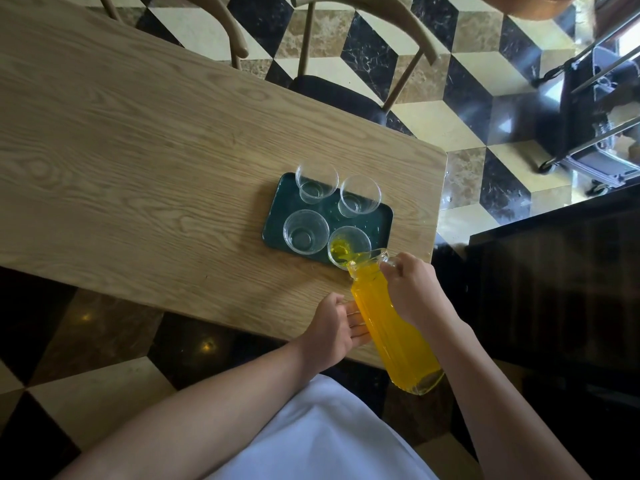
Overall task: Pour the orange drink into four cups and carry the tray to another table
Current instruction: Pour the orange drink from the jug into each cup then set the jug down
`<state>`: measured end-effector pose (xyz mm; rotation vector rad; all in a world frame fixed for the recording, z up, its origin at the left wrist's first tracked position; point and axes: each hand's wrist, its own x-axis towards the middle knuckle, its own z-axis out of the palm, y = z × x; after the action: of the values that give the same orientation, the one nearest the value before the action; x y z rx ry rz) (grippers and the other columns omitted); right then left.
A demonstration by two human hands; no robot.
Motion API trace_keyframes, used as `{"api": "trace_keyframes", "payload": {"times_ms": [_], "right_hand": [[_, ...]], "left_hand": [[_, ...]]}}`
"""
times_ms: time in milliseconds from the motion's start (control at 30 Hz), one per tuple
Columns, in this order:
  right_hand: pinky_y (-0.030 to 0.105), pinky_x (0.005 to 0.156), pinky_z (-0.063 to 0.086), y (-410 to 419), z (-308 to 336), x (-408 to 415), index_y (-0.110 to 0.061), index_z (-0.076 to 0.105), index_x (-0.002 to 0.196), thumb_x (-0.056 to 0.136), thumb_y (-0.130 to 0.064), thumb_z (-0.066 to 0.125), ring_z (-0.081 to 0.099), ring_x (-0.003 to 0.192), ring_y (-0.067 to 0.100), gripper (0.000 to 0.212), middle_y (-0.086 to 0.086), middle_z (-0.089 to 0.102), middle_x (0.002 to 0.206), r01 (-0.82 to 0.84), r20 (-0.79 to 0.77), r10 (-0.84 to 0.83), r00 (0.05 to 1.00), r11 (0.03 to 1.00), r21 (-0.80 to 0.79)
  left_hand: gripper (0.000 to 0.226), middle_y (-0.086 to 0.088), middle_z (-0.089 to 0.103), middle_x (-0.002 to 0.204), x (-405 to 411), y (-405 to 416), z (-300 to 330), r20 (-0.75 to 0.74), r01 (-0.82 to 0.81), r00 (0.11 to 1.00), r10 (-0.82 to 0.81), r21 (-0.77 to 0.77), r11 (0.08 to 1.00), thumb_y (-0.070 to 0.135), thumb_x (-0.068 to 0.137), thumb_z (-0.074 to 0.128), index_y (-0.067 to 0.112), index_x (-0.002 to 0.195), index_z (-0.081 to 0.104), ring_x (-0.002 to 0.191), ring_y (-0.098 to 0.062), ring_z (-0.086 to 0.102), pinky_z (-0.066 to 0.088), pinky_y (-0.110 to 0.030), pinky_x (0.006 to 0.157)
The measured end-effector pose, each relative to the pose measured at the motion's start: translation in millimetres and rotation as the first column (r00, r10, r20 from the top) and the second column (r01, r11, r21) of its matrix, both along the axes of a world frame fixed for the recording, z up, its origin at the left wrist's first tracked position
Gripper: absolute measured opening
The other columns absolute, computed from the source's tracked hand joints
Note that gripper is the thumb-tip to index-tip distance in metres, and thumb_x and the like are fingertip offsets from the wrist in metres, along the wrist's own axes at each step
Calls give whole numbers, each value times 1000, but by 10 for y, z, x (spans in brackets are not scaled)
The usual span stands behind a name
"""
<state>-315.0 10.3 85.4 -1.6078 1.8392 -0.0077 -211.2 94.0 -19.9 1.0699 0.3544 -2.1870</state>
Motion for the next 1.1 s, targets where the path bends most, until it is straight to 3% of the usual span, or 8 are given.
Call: {"api": "trace_keyframes", "payload": {"times_ms": [133, 300, 667, 1000, 1100], "right_hand": [[45, 67, 56, -9, 0, -13, -16, 58, 89, 100, -37, 49, 63, 75, 27, 25, 7, 64, 86, 7, -1, -7, 1000, 1000, 13], [38, 61, 50, -21, 10, -28, -13, 59, 90, 100, -35, 49, 60, 72, 26, 26, 9, 64, 87, 0, -5, 0, 1000, 1000, 20], [30, 56, 40, -97, 24, 4, -12, 57, 92, 101, -34, 49, 58, 70, 23, 26, 10, 62, 90, -10, -49, 12, 999, 999, 43], [36, 61, 49, -141, 54, 44, -12, 58, 95, 100, -35, 47, 61, 75, 27, 26, 11, 62, 92, -4, -62, 9, 998, 998, 70], [34, 59, 46, -151, 70, 65, -10, 59, 96, 101, -33, 46, 60, 74, 27, 27, 12, 62, 93, 0, -65, 4, 998, 997, 72]], "left_hand": [[57, -22, 73, 108, -17, -10, -14, 2, 4, 1000, -4, 11, 1000, 37, 99, 24, 2, 119, 65, 111, -36, 64, 49, -48, 99], [55, -19, 75, 95, -35, -18, -10, 0, 5, 1000, -5, 12, 1000, 36, 98, 25, 3, 113, 66, 102, -34, 64, 50, -46, 94], [54, -24, 73, 106, -21, -65, 25, -28, -15, 999, 16, 44, 999, 30, 95, 25, 0, 120, 63, 109, -39, 64, 51, -49, 94], [54, -26, 72, 111, -14, -84, 62, -39, -24, 999, 25, 39, 999, 26, 93, 26, -1, 123, 62, 113, -42, 63, 48, -52, 102], [55, -27, 72, 114, -1, -94, 79, -36, -23, 999, 25, 32, 999, 26, 93, 26, -1, 126, 60, 116, -42, 62, 47, -53, 105]]}}
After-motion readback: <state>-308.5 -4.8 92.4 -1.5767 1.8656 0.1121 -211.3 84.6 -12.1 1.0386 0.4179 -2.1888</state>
